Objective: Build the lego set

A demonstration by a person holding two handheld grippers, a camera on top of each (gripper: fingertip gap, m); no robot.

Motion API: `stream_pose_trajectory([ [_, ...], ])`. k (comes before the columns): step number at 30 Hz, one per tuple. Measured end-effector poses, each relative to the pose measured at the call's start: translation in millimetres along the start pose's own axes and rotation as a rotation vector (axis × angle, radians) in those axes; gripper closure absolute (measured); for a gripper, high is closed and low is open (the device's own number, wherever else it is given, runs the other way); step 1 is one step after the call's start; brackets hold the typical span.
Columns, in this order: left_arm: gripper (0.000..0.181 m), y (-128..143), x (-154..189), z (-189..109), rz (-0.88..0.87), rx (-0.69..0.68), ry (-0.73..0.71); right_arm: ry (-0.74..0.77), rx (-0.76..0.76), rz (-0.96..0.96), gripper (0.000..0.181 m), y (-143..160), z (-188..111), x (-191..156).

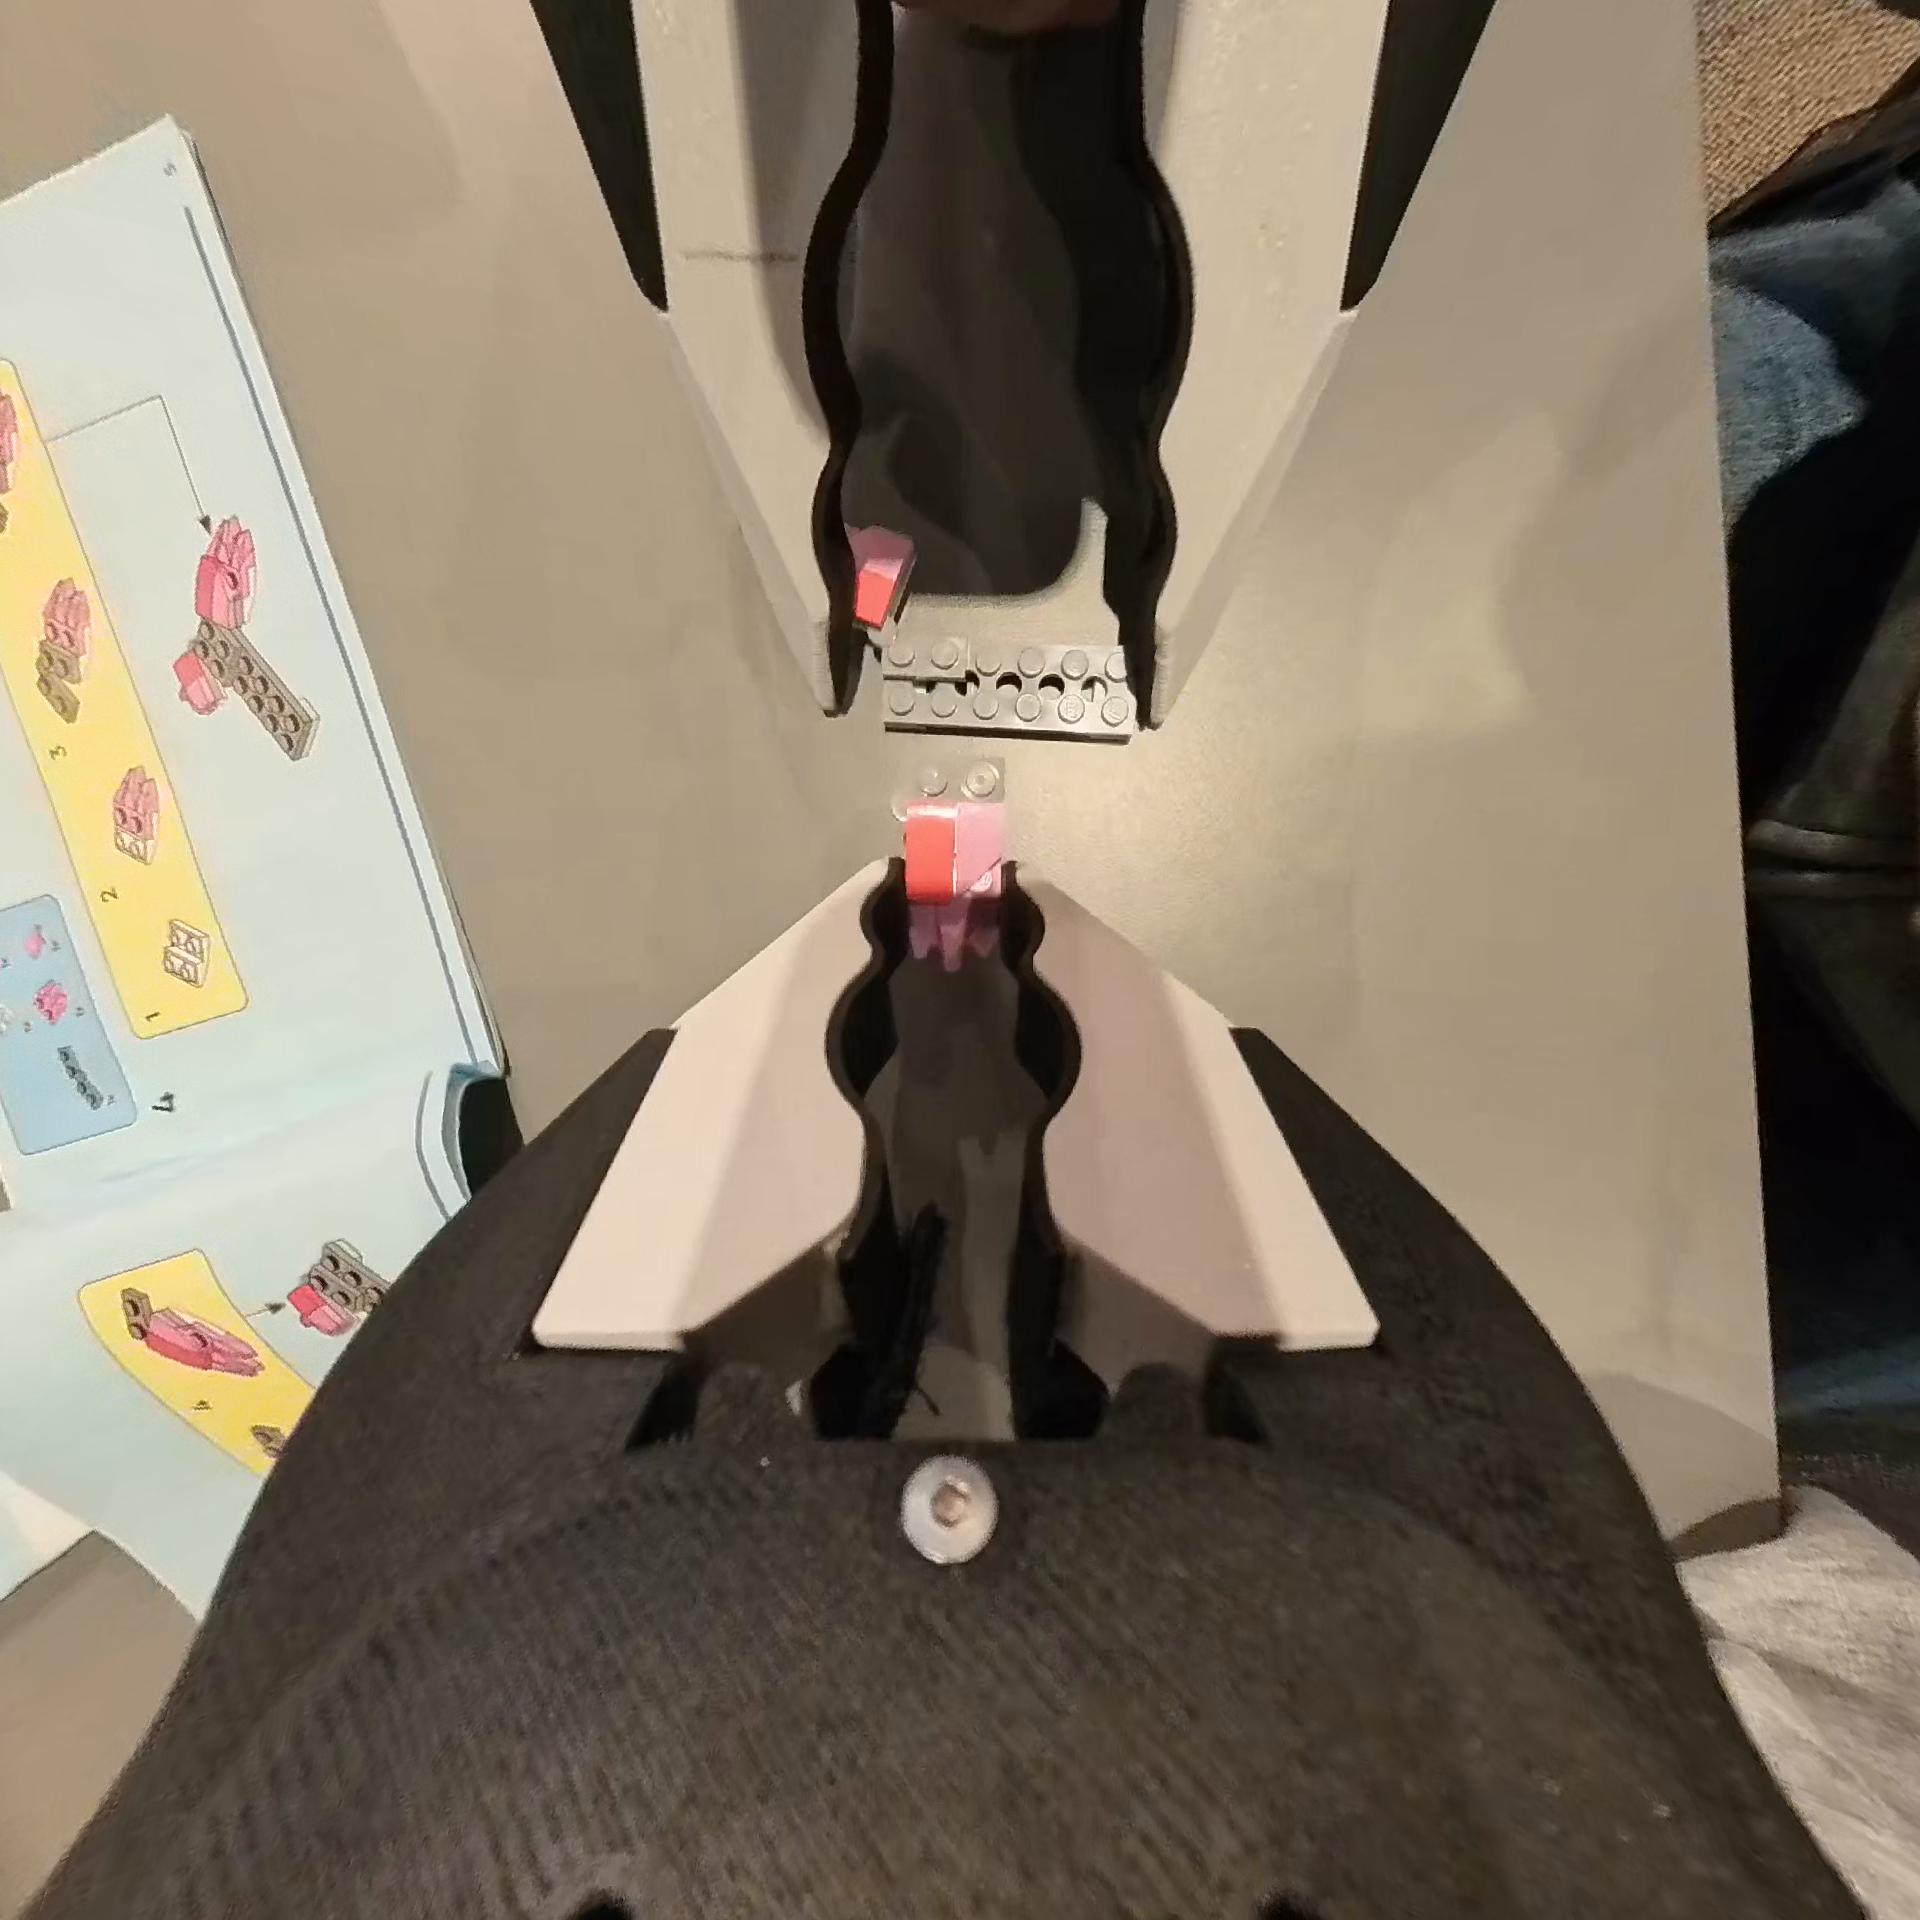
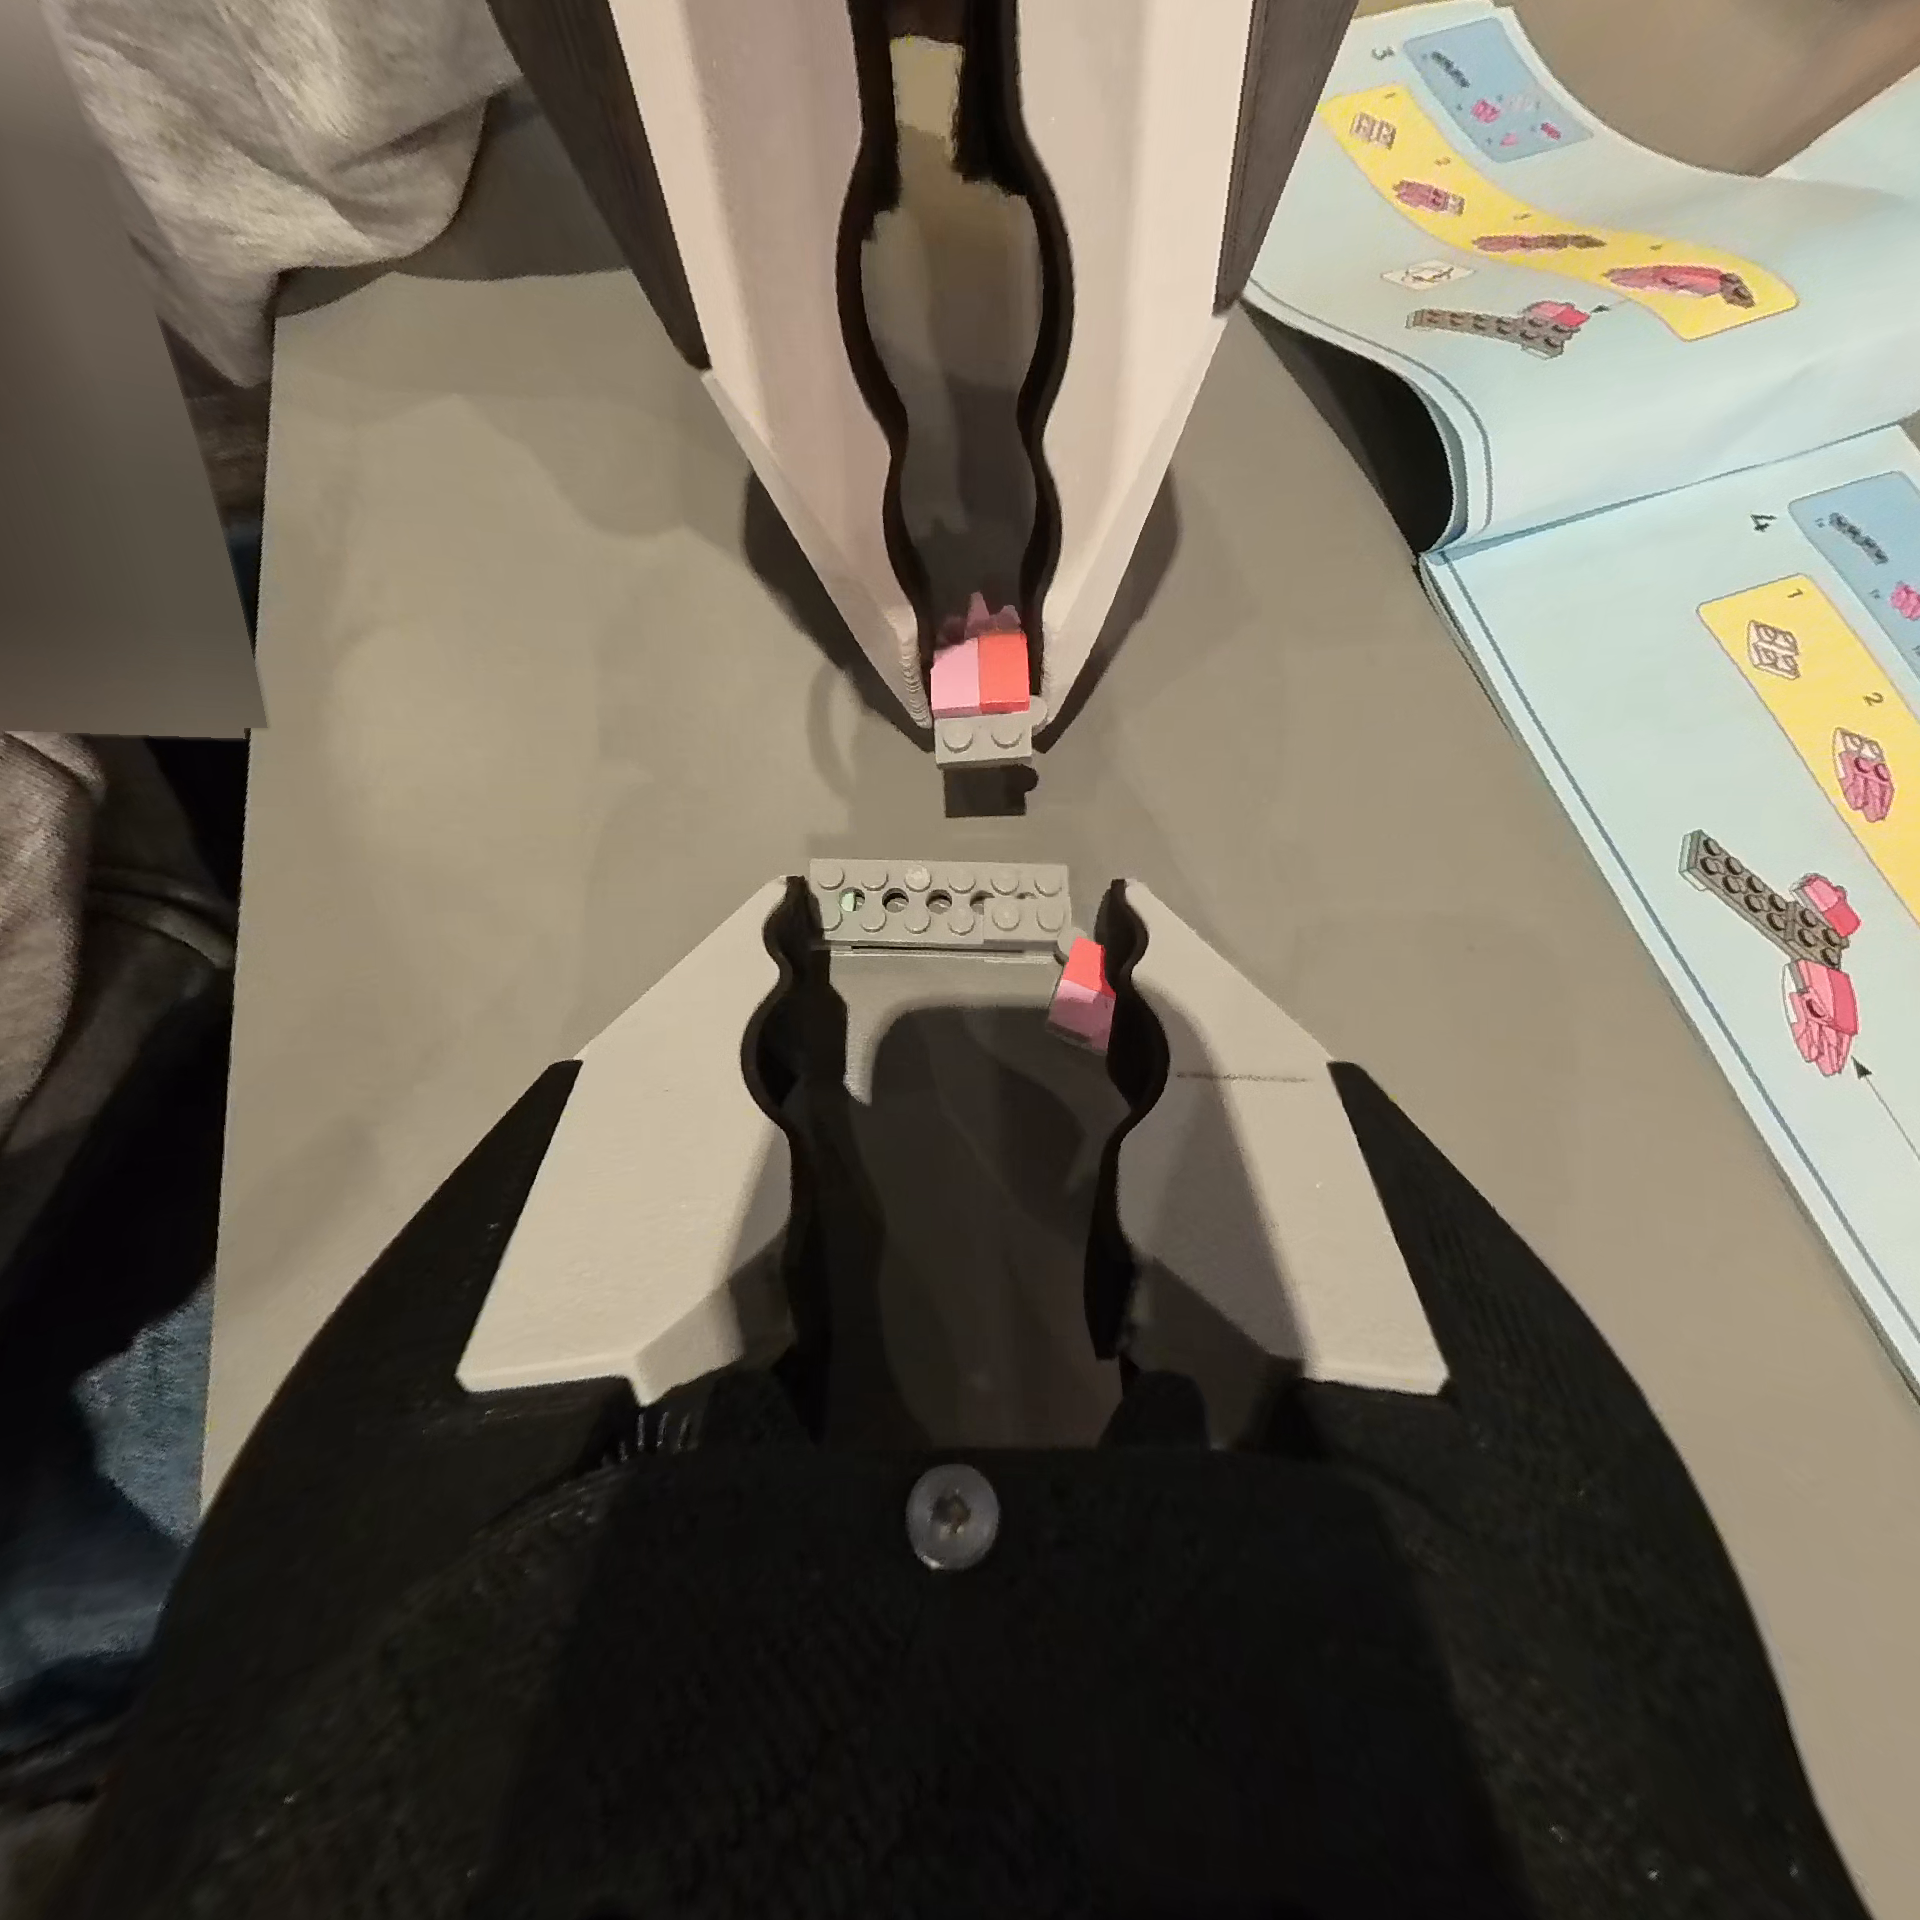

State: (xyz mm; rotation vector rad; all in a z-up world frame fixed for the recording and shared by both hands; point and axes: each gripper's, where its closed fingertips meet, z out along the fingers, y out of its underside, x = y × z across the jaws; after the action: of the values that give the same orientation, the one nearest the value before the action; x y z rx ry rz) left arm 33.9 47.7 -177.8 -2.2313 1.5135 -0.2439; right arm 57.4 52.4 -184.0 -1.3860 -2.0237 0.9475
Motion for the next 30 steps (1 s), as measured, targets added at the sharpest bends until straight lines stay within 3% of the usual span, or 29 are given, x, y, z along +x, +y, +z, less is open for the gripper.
stream_pose_trajectory([
  [12, 0.165, -10, -4, 6, 0.071, -0.035, 0.014, -0.016, 0.011, -0.002, 0.129, -1, -1, -3],
  [19, 0.165, -15, -7, 10, 0.095, -0.114, 0.077, -0.022, 0.223, 0.044, 0.122, -21, -28, 0],
  [26, 0.165, -11, -10, 17, 0.088, -0.164, 0.116, 0.03, 0.235, 0.08, 0.168, -21, -30, 9],
  [30, 0.165, -8, -11, 15, 0.079, -0.18, 0.121, 0.071, 0.198, 0.08, 0.181, -17, -26, 15],
])
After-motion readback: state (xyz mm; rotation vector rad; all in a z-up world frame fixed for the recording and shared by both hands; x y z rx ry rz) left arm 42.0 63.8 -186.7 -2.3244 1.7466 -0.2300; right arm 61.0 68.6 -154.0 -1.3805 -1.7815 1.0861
